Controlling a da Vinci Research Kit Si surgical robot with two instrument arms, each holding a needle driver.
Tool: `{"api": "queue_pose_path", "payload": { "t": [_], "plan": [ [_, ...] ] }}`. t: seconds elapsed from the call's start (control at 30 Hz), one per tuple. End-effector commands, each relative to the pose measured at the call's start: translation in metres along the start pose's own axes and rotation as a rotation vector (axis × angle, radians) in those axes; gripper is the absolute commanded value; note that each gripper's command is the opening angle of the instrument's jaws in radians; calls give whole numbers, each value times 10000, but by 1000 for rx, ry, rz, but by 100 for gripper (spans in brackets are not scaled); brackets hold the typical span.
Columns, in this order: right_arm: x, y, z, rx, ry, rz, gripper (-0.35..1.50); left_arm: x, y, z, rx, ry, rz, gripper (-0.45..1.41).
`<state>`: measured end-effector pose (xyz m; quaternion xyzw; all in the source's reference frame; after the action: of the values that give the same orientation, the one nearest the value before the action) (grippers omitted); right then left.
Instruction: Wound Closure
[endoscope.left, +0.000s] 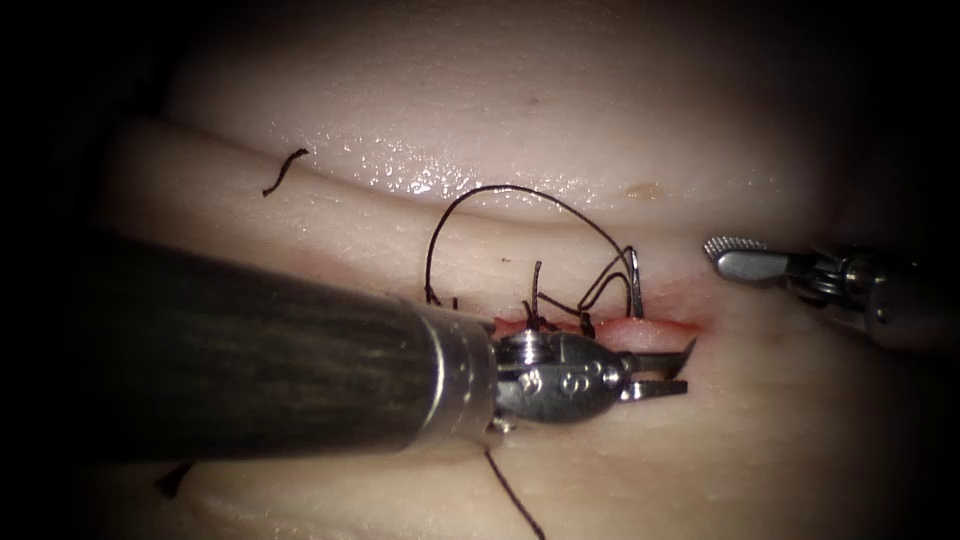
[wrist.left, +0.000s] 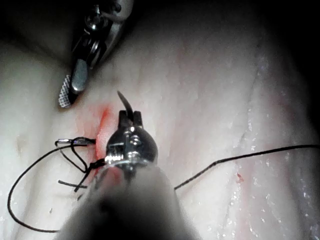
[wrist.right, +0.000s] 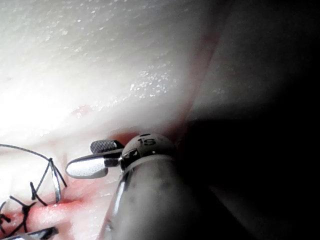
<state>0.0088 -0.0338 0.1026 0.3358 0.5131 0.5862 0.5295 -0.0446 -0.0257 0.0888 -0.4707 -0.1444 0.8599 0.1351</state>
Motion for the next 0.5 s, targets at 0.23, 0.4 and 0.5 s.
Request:
{"api": "queue_pose_path", "payload": {
  "t": [0.23, 0.4, 0.5],
  "plan": [
    [-12, 5, 5, 7, -4, 13, 118, 17, 15, 1, -184, 240, -248, -45],
    [-14, 5, 2, 14, -11, 35, 118, 40, 20, -14, -279, 354, -417, -45],
    [-18, 2, 0, 33, -25, 46, 100, 53, 24, -24, -332, 375, -519, -45]
  ]
}}
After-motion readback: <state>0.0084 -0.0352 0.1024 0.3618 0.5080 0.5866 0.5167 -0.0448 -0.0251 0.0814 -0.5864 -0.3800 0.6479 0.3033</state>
